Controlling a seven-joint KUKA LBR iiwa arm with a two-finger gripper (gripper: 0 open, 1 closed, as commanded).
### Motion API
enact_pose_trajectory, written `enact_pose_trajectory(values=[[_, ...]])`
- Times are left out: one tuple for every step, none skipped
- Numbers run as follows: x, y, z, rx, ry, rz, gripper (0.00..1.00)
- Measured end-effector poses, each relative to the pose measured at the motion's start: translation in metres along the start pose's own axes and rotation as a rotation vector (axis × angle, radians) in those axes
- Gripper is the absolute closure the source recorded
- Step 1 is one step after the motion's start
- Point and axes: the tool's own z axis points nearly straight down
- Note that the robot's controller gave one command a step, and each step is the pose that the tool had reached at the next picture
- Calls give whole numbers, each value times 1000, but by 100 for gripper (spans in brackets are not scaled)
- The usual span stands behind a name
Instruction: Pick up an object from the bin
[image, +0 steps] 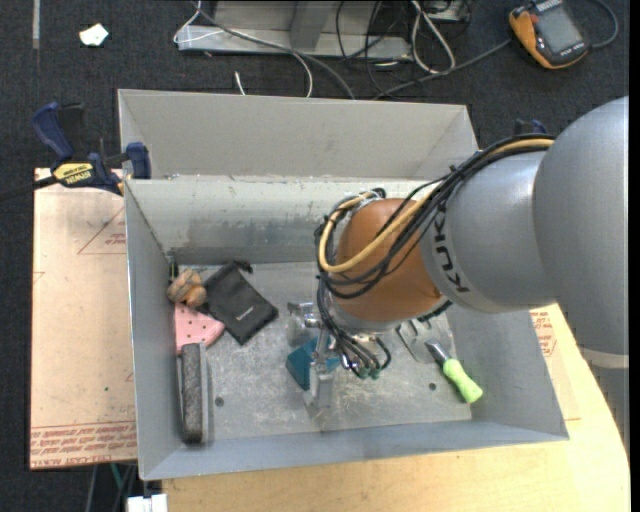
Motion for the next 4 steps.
enact_pose_trajectory(values=[[4, -5, 2, 3, 7, 56, 0], [1, -53, 1, -2, 7, -15, 0], [-99, -70, -15, -8, -3, -200, 100], [-98, -72, -14, -5, -1, -199, 0]])
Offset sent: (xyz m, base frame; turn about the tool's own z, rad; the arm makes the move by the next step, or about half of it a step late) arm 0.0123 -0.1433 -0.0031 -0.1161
